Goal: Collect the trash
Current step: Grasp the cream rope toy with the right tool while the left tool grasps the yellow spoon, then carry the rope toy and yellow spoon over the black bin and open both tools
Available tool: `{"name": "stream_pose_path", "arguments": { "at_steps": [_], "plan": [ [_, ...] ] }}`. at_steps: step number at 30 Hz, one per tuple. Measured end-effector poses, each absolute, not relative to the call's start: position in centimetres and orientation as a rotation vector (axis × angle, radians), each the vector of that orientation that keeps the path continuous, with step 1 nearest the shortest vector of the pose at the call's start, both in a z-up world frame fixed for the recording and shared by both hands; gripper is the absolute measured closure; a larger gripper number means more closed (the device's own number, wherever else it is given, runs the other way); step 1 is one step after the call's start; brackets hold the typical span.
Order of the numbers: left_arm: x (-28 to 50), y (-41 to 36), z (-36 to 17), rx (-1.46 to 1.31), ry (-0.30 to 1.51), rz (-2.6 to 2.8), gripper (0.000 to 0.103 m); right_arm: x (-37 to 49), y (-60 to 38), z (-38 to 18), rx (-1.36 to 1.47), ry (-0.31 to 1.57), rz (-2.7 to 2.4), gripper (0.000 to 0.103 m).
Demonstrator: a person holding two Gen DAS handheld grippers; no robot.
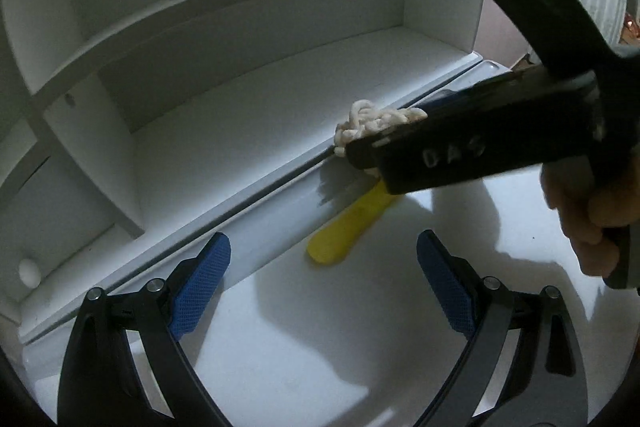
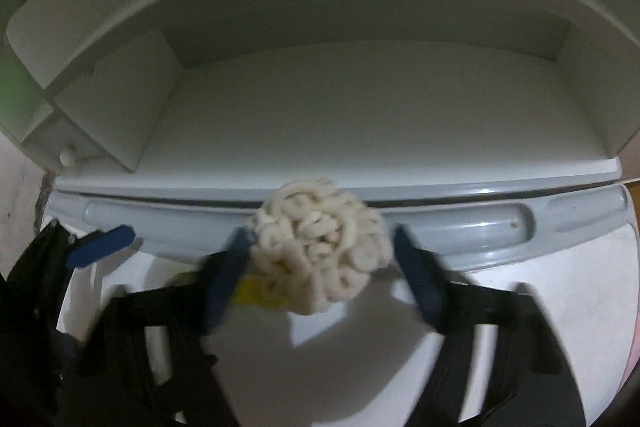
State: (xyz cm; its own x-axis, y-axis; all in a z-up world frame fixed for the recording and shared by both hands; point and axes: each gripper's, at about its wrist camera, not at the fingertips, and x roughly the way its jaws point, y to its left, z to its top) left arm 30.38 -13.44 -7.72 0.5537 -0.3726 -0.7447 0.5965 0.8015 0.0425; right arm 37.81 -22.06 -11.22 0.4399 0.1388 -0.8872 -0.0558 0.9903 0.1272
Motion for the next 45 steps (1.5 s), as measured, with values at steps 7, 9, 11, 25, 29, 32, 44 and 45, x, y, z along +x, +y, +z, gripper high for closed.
{"name": "stream_pose_path", "arguments": {
  "at_steps": [7, 9, 11, 25, 29, 32, 44, 45],
  "plan": [
    [30.2, -14.0, -8.6, 0.375, 0.799, -0.591, 0.017, 34.9, -24.8, -9.5, 0.132, 1.081, 0.125, 0.067],
    [30.0, -14.5, -8.8, 0.394, 0.814, -0.598, 0.026, 33.6, -26.0, -8.9, 0.147, 1.073, 0.127, 0.067],
    [30.0, -14.9, -8.9, 0.387, 0.822, -0.608, 0.031, 32.0, -27.1, -8.3, 0.145, 1.067, 0.128, 0.067],
    [26.6, -19.5, -7.8, 0.334, 0.904, -0.556, 0.083, 14.4, -36.0, -4.7, 0.166, 1.015, 0.019, 0.066],
    [22.8, -20.9, -6.3, 0.307, 0.868, -0.554, 0.083, 8.7, -39.8, -3.9, 0.182, 0.978, -0.065, 0.066],
    [19.7, -24.3, -6.0, 0.308, 0.859, -0.593, 0.083, 3.7, -43.4, -4.1, 0.206, 0.959, -0.151, 0.066],
    [11.1, -35.5, -7.4, 0.392, 0.847, -0.707, 0.084, -10.8, -53.1, -8.2, 0.386, 0.96, -0.357, 0.066],
    [11.0, -36.0, -7.7, 0.4, 0.853, -0.71, 0.084, -11.7, -53.7, -8.7, 0.399, 0.966, -0.365, 0.066]
  ]
}}
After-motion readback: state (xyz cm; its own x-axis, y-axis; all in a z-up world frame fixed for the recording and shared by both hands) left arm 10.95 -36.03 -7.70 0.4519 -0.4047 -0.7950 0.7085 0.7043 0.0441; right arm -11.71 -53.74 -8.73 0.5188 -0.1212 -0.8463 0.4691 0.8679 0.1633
